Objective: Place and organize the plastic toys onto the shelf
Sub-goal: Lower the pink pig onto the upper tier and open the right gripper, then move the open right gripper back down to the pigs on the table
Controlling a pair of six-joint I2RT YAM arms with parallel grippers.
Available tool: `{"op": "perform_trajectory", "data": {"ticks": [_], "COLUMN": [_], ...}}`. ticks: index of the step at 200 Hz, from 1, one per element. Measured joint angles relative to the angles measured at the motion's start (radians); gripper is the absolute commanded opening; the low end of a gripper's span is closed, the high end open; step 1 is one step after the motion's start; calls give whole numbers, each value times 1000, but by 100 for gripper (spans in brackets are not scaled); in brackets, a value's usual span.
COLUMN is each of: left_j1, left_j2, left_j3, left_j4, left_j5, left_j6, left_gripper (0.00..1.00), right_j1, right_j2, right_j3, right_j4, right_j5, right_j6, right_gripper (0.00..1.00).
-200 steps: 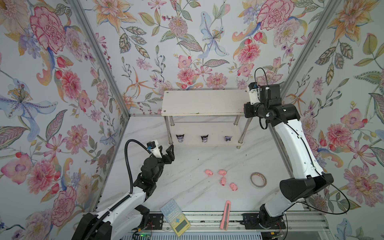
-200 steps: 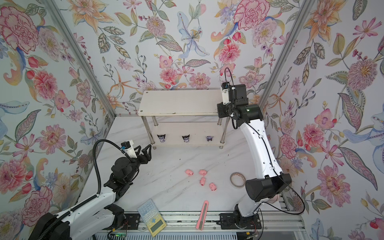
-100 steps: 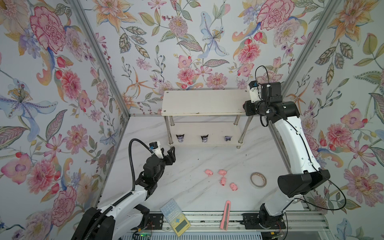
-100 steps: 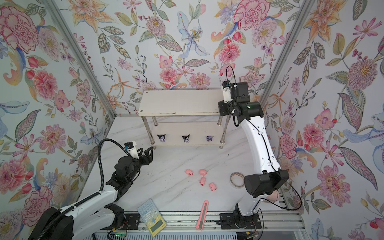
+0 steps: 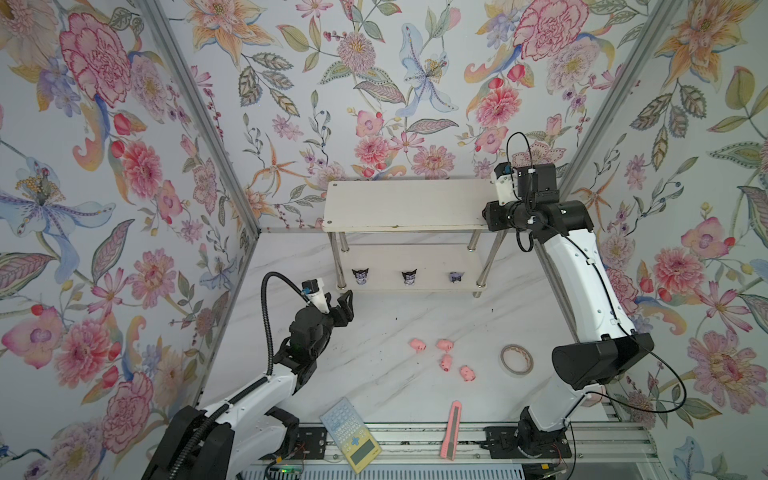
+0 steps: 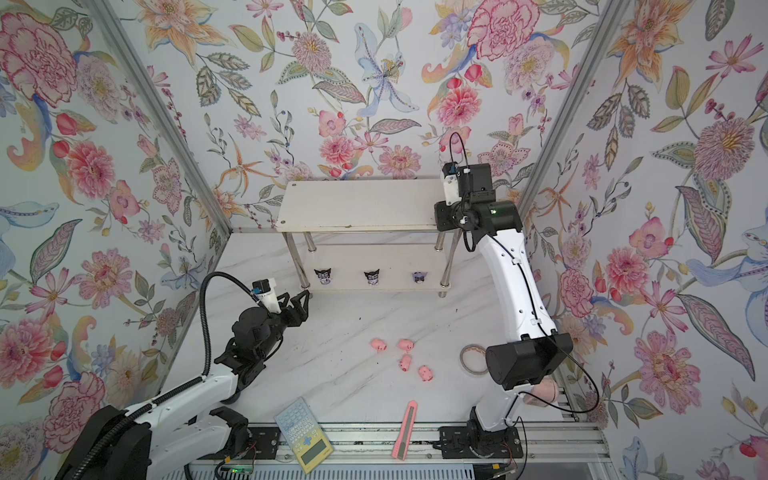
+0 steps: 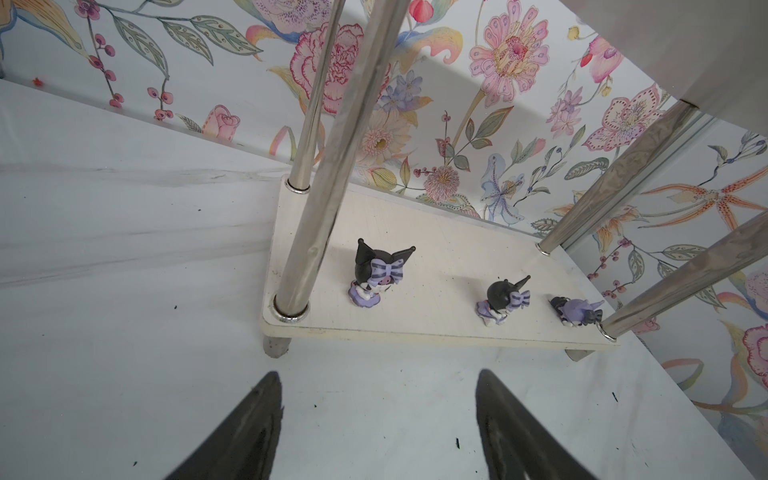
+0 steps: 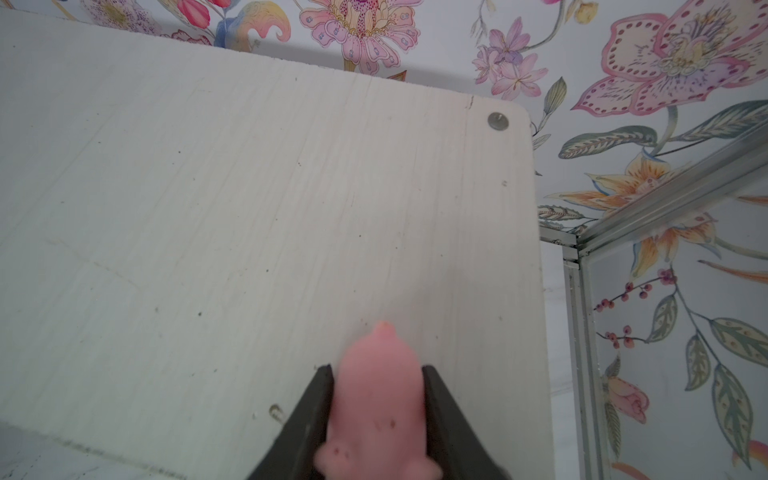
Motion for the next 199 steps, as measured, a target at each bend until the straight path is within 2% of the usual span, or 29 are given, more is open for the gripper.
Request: {"op": "perform_trajectory", "data": {"ticks": [53,61,78,91,132,147,158,159,160,161,164,199], "left_j1": [0,0,-1,-1,-1,-1,-1,-1,-1,-1,-1,-1], "left_j2": [0,-1,-5,-9,-26,-40,-55,-56,-59,-60,-65,-172], "left_j3": [2,2,2,2,2,2,2,2,2,2,2,-8], "left_j4": [-1,-2,-6,-8,-15,-16,-17,-17,-17,-17,-18,-24], "left_j5": [0,0,0,0,0,0,-2,-2,-4,-4,-3,-36], "left_j6": [0,0,0,0,2,11,14,16,24,27,21,56], "left_gripper": [74,74,74,74,76,83,95,96,97,98,99,99], "right_j1": [5,8,15,23,51,58,62,63,63,63,65,78], "right_j2": [34,36,39,43,42,32,15,12,10,5,-2,-201], "right_j3": [42,42,43,47,47,46,35,33,32,29,22,-128], "right_j4": [1,1,0,2,4,0,1,1,1,1,3,36], "right_j5": [26,34,44,53,107,128,141,143,144,146,148,176], "right_j6": [23,26,30,34,41,42,42,42,43,44,44,60], "right_gripper": [29,32,51,60,72,75,79,82,91,95,100,99]}}
